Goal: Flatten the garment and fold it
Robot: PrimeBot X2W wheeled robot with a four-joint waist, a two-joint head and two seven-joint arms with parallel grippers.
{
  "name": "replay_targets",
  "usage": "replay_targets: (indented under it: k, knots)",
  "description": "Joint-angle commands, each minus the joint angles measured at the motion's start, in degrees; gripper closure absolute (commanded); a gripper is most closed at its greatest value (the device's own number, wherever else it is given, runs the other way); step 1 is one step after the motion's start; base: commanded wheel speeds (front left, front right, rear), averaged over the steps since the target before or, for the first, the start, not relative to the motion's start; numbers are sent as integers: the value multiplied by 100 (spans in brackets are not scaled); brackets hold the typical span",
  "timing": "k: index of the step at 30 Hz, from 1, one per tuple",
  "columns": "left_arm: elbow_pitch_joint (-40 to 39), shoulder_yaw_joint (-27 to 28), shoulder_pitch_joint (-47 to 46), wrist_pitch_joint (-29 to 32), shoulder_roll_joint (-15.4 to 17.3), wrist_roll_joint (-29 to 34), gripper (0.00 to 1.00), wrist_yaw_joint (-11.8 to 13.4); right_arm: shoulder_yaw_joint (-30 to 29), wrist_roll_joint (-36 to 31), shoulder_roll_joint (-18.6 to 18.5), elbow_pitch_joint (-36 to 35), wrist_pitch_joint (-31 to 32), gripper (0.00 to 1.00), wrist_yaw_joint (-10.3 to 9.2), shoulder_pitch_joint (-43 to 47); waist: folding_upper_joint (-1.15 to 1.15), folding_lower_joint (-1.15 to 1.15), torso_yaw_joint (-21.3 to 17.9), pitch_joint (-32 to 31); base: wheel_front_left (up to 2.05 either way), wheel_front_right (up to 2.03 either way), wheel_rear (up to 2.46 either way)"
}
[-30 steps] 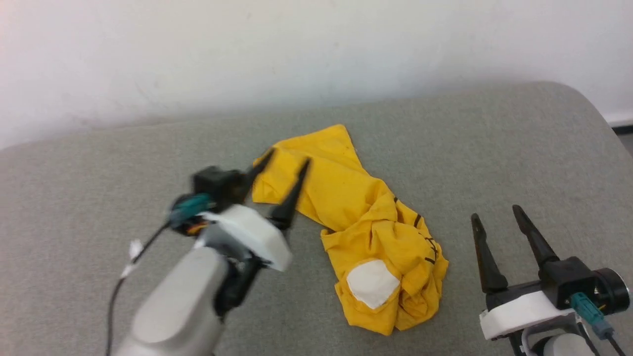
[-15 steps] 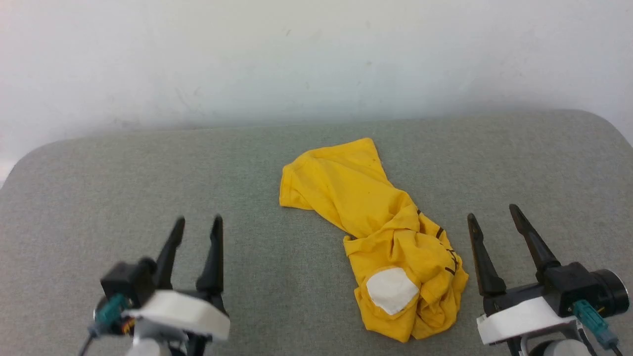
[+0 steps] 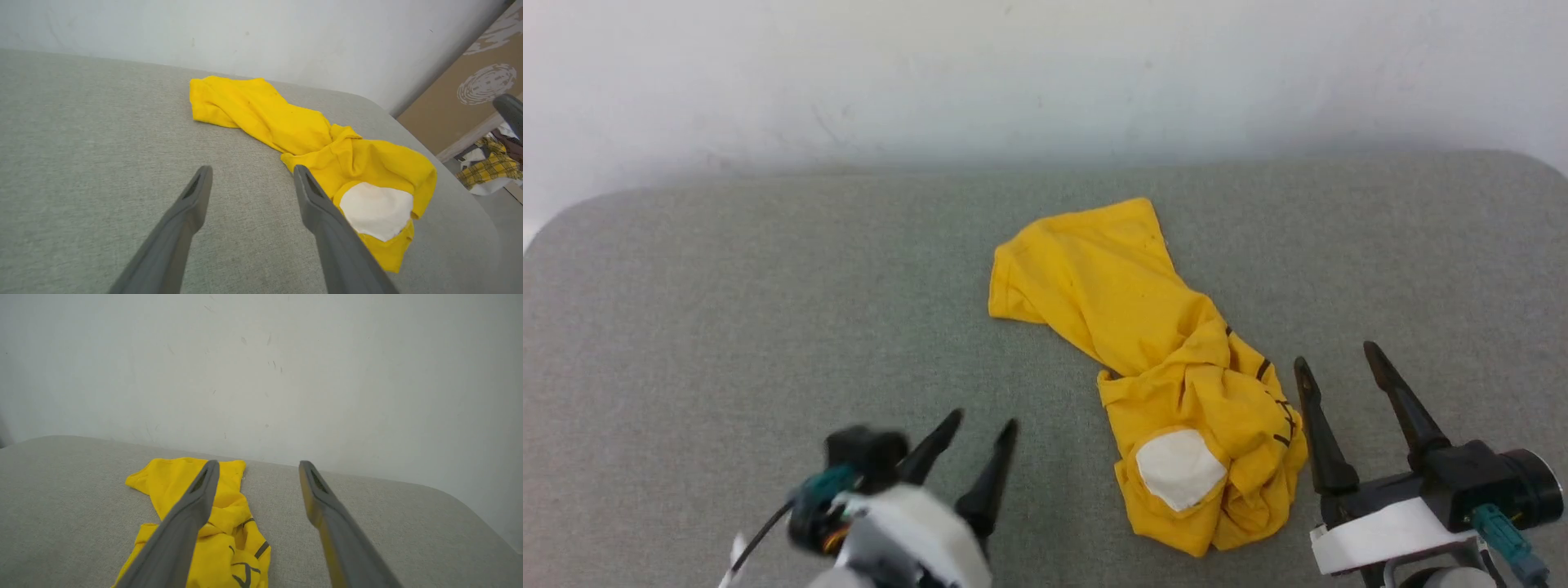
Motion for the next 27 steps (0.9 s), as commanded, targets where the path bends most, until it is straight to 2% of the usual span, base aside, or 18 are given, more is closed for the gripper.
replay_targets:
  k: [1, 6, 9, 11, 14, 19, 22, 23, 24, 27]
  knots:
    - [-122, -132, -292, 320, -32, -19, 0, -30, -26, -35, 7, -56, -26, 0, -12, -66, 0, 0, -82, 287, 0, 0, 0]
    - [-240, -587, -1107, 1709, -162, -30, 0, 22, -63, -77, 7, -147, -23, 0, -12, -202, 0, 0, -223, 686, 0, 0, 0]
    - [-42, -864, -1642, 2487, -186, 145, 0, 102, -23, -74, 7, -166, -23, 0, -12, -288, 0, 0, -347, 876, 0, 0, 0]
    - [146, -971, -1926, 2906, -315, 107, 0, 140, -11, -52, 7, -166, -24, 0, -12, -344, 0, 0, -434, 987, 0, 0, 0]
    - [450, -1056, -2260, 3314, -518, 1, 0, 159, 26, -20, 7, -151, -25, 0, -12, -419, 0, 0, -570, 1115, 0, 0, 0]
    - [1102, -1240, -2641, 3671, -474, 313, 0, 325, 35, 39, 7, -173, -26, 0, -12, -508, 0, 0, -719, 1267, 0, 0, 0]
    - [1437, -1352, -2682, 3757, -474, 359, 0, 281, 13, 61, 7, -192, -26, 0, -12, -543, 0, 0, -740, 1314, 0, 0, 0]
    - [1501, -1352, -2661, 3753, -500, 300, 58, 238, 5, 66, 7, -195, -26, 0, -12, -549, 0, 0, -738, 1320, 0, 0, 0]
    - [1526, -1318, -2637, 3695, -525, 235, 100, 211, -6, 69, 7, -198, -26, 0, -12, -550, 0, 0, -729, 1320, 0, 0, 0]
    - [1471, -1143, -2530, 3373, -538, 91, 100, 200, -76, 72, 7, -166, -26, 0, -12, -533, 0, 0, -649, 1228, 0, 0, 0]
